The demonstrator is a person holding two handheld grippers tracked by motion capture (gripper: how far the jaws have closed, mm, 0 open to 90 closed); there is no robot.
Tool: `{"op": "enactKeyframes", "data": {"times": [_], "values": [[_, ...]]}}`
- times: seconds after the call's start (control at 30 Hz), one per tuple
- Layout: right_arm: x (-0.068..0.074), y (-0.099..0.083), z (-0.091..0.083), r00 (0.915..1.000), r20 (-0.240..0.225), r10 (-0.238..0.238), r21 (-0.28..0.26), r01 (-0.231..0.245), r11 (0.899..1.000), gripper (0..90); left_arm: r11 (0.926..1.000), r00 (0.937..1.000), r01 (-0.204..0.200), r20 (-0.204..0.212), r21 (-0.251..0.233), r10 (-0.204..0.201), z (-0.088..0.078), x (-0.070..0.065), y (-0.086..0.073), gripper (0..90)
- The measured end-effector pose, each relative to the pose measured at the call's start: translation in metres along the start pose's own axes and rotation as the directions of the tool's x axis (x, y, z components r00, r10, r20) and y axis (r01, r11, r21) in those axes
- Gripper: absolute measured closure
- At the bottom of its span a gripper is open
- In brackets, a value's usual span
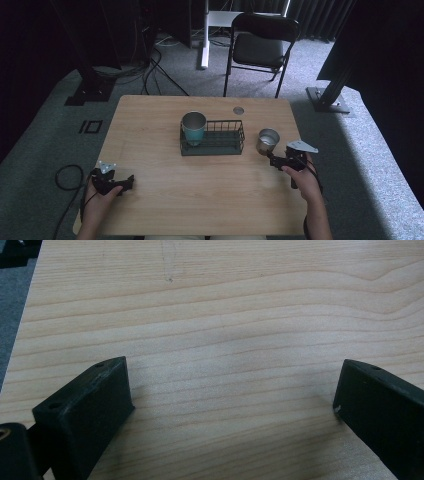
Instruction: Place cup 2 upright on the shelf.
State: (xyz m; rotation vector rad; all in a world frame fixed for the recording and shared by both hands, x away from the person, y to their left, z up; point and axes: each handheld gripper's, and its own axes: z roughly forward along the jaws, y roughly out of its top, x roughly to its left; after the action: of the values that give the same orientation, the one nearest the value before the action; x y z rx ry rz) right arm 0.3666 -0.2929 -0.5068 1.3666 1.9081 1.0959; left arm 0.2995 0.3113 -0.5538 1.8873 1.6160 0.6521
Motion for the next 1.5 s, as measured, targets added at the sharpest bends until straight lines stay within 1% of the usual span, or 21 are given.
{"op": "enactKeyframes", "data": {"times": [0.43,0.47,0.83,0.87,1.0,1.13,1.3,1.43,1.47,1.5], "values": [[0.0,0.014,0.011,1.0,0.009,-0.005,-0.017,0.005,1.0,11.6,1.0,1.0,0.0,0.0,0.0,0.0,0.0,0.0,0.0,2.7],[0.0,0.014,0.015,1.0,0.009,-0.003,-0.016,0.003,1.0,11.6,1.0,1.0,0.0,0.0,0.0,0.0,0.0,0.0,0.0,2.7],[0.0,0.009,0.03,0.9999,0.006,0.009,-0.014,-0.009,1.0,11.6,1.0,1.0,0.0,0.0,0.0,0.0,0.0,0.0,0.0,2.7],[0.0,0.007,0.033,0.9999,0.006,0.013,-0.013,-0.013,1.0,11.6,1.0,1.0,0.0,0.0,0.0,0.0,0.0,0.0,0.0,2.8],[0.0,0.004,0.037,0.9998,0.009,0.02,-0.014,-0.02,1.0,11.6,1.0,1.0,0.0,0.0,0.0,0.0,0.0,0.0,0.0,2.7],[0.001,0.001,0.044,0.9992,0.01,0.039,-0.02,-0.039,0.999,11.6,1.0,1.0,0.0,0.0,0.0,0.0,0.0,0.0,0.0,2.7],[0.001,0.0,0.049,0.999,0.013,0.042,-0.026,-0.042,0.999,11.6,1.0,1.0,0.0,0.0,0.0,0.0,0.0,0.0,0.0,2.7],[0.001,0.0,0.051,0.9986,0.01,0.052,-0.031,-0.051,0.998,11.6,1.0,1.0,0.0,0.0,0.0,0.0,0.0,0.0,0.0,2.7],[0.001,0.001,0.052,0.9976,-0.006,0.069,-0.045,-0.069,0.997,11.6,1.0,1.0,0.0,0.0,0.0,0.0,0.0,0.0,0.0,2.8],[0.001,0.001,0.052,0.9976,-0.006,0.069,-0.045,-0.069,0.997,11.6,1.0,1.0,0.0,0.0,0.0,0.0,0.0,0.0,0.0,2.7]]}}
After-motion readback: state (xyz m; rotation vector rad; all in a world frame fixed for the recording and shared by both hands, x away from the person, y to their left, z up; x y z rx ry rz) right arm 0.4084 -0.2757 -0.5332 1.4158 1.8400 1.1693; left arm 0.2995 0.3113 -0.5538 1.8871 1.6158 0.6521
